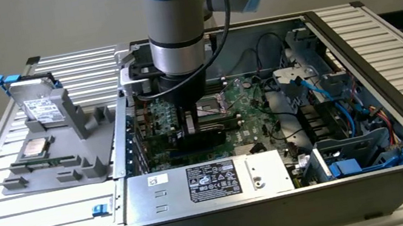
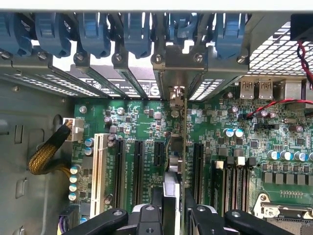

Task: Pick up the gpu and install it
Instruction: 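Insert the gpu into the slot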

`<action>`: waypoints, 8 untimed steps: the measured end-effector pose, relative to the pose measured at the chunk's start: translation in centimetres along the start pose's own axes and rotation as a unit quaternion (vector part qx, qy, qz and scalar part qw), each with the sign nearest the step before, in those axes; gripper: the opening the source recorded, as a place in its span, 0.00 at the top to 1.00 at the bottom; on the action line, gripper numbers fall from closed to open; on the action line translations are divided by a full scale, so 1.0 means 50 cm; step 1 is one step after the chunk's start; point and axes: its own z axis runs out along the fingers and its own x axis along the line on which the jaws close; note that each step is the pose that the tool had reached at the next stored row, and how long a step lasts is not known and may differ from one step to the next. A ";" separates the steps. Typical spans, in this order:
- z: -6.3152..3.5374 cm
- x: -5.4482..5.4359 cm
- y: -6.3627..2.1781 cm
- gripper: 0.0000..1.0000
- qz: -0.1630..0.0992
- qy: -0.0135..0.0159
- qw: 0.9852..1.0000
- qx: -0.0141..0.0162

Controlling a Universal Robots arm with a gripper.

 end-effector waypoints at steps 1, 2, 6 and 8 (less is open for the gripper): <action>0.000 0.000 0.000 0.73 0.000 0.000 1.000 0.000; 0.001 0.000 0.000 0.73 0.000 0.000 1.000 0.000; 0.002 0.000 0.000 0.73 -0.001 0.000 1.000 0.000; 0.002 0.000 0.000 0.73 -0.001 0.000 1.000 0.000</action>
